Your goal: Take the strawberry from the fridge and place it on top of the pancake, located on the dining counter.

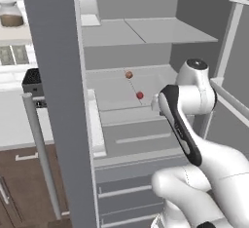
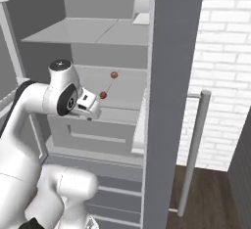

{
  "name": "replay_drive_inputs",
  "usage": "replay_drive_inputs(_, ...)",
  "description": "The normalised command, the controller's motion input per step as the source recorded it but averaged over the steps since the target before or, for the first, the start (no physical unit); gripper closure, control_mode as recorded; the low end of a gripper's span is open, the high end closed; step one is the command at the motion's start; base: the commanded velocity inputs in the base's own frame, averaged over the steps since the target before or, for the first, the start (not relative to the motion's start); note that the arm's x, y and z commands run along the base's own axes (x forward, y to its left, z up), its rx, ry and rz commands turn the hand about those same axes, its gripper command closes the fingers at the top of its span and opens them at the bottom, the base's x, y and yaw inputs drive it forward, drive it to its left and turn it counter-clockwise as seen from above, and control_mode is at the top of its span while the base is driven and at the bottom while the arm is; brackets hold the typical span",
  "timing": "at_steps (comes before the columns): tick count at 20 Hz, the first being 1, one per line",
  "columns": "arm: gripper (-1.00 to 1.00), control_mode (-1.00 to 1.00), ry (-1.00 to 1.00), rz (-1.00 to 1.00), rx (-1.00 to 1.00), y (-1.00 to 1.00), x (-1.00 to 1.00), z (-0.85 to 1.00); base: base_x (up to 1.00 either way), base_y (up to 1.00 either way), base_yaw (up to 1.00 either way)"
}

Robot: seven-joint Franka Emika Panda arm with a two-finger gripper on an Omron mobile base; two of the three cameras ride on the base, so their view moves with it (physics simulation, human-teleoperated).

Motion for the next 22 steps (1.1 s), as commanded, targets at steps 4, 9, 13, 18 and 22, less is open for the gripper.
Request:
replay_drive_inputs(4,-1.0,1.0,0.0,0.0,0.0,0.0,0.0,0.0,0.81,0.07,0.0)
replay_drive_inputs(9,-1.0,1.0,0.0,0.0,0.0,0.0,0.0,0.0,0.27,0.03,0.03)
replay_drive_inputs(13,-1.0,-1.0,-0.08,0.08,0.0,0.07,0.56,-0.29,0.0,0.0,0.0)
replay_drive_inputs(18,-1.0,-1.0,-0.07,0.05,-0.05,0.2,0.75,-0.23,0.0,0.0,0.0)
replay_drive_inputs(22,-1.0,-1.0,0.05,0.0,-0.03,0.21,0.66,-0.04,0.0,0.0,0.0)
